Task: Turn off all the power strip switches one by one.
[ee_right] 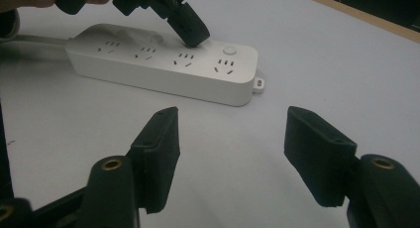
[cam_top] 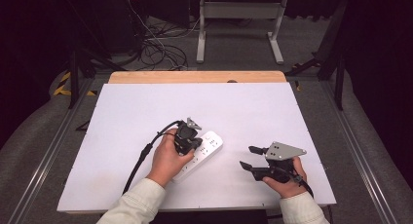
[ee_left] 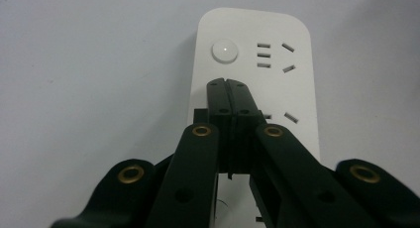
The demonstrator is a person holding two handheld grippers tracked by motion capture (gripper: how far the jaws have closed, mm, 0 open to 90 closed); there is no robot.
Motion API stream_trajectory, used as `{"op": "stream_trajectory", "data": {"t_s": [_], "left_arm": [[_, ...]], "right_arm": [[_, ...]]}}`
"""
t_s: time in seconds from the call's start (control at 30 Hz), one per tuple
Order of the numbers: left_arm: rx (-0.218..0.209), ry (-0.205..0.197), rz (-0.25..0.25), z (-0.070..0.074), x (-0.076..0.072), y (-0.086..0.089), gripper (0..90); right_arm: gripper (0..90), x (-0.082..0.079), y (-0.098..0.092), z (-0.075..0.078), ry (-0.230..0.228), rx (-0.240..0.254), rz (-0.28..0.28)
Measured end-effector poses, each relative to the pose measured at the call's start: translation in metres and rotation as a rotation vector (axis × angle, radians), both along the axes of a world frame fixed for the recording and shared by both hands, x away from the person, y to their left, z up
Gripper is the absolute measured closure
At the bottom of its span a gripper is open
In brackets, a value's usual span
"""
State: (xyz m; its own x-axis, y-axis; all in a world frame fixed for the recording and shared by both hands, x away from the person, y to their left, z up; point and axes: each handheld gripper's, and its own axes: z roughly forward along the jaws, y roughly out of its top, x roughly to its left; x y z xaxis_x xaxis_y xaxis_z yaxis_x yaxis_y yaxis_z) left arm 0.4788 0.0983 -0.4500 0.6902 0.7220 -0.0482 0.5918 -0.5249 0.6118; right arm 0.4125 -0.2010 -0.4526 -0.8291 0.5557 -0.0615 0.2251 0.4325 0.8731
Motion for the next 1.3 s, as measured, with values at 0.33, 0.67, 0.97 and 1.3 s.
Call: {"op": "stream_trajectory", "data": {"t_s": [0.33,0.67,0.97,1.3], "left_arm": [[-0.081,-0.003,-0.034,0.008,-0.005,0.006,90.0],[-0.132,-0.021,-0.012,0.022,0.001,0.011,90.0],[-0.133,-0.025,-0.035,0.016,0.008,-0.001,90.0],[-0.105,-0.007,-0.021,0.004,0.020,-0.013,90.0]], "right_arm": [[39.3,0.000,0.001,-0.001,0.006,0.000,0.005],[39.3,0.001,0.002,-0.003,0.011,-0.006,0.006],[39.3,0.001,0.002,-0.003,0.011,-0.006,0.006],[39.4,0.001,0.001,-0.003,0.011,-0.003,0.004]]}}
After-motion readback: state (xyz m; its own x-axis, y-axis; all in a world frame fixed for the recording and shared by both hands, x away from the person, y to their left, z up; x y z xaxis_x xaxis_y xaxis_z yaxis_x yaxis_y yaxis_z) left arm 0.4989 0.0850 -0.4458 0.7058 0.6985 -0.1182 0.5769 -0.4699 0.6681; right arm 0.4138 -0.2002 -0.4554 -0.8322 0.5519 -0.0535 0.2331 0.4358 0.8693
